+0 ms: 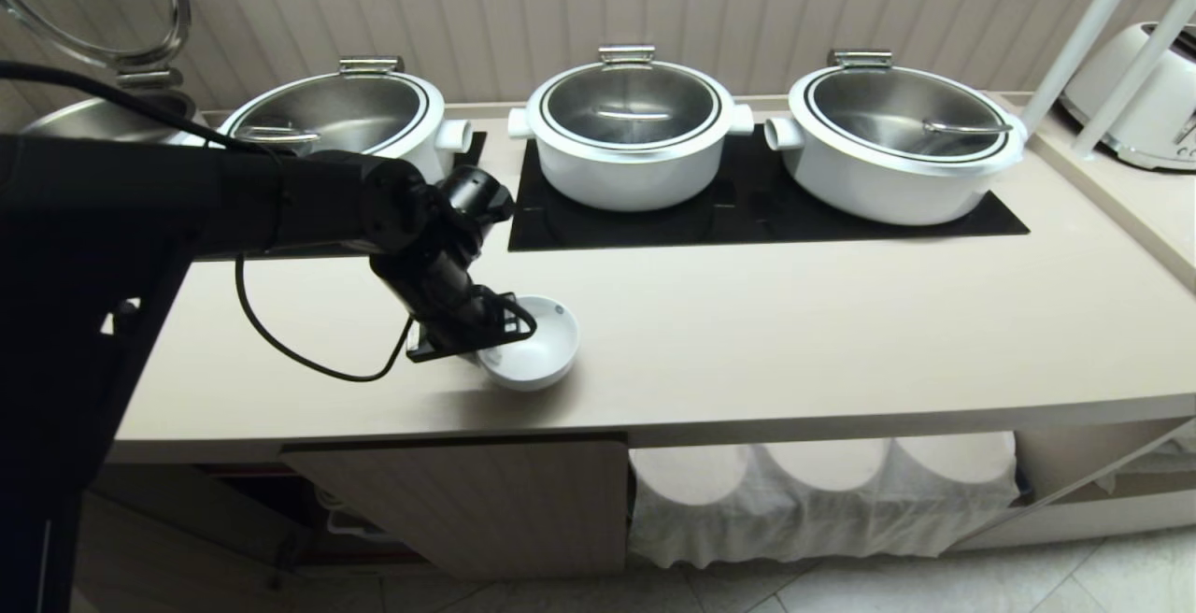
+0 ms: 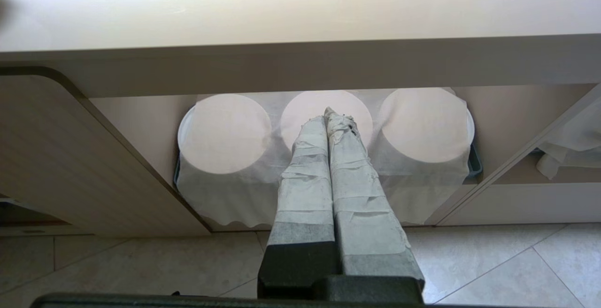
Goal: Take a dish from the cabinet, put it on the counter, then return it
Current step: Pick up the bowl from the table
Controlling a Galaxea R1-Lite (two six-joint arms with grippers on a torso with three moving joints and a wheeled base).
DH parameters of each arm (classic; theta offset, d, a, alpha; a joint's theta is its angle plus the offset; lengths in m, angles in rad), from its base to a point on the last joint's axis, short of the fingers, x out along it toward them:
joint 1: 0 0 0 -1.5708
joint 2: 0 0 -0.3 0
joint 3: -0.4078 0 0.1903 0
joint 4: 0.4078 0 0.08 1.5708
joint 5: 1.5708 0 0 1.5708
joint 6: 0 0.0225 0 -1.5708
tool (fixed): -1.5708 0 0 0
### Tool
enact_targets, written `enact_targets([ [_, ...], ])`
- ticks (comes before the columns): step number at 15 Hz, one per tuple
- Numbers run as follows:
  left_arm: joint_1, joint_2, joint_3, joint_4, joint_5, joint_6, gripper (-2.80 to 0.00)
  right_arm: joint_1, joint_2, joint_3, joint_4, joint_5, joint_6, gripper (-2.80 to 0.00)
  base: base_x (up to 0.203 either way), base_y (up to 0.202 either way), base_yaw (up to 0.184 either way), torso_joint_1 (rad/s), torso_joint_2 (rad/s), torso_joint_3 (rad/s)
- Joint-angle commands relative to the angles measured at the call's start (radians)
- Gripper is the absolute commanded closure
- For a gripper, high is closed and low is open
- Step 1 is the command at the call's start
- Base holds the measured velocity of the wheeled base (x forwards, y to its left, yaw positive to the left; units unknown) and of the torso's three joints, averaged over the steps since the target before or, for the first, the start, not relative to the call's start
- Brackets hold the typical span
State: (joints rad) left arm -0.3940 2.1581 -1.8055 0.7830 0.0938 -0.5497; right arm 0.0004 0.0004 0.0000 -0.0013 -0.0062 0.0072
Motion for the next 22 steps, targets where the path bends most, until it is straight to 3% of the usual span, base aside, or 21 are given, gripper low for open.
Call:
enact_targets([
  [1,-0.003,-0.006,0.0,0.004,-0.002,-0.03,0.0,0.001,0.0,0.0,0.0,0.0,0.0,0.0,0.0,0.0,0.0,0.0,0.0,0.0],
  [8,-0.005,-0.053,0.015,0.01,-0.031,-0.134,0.0,0.001,0.0,0.0,0.0,0.0,-0.001,0.0,0.0,0.0,0.0,0.0,0.0,0.0],
  [16,0.0,-0.17,0.131,0.007,-0.056,-0.154,0.0,0.001,0.0,0.0,0.0,0.0,0.0,0.0,0.0,0.0,0.0,0.0,0.0,0.0],
  [22,0.001,-0.284,0.302,0.002,-0.08,-0.171,0.0,0.0,0.0,0.0,0.0,0.0,0.0,0.0,0.0,0.0,0.0,0.0,0.0,0.0],
])
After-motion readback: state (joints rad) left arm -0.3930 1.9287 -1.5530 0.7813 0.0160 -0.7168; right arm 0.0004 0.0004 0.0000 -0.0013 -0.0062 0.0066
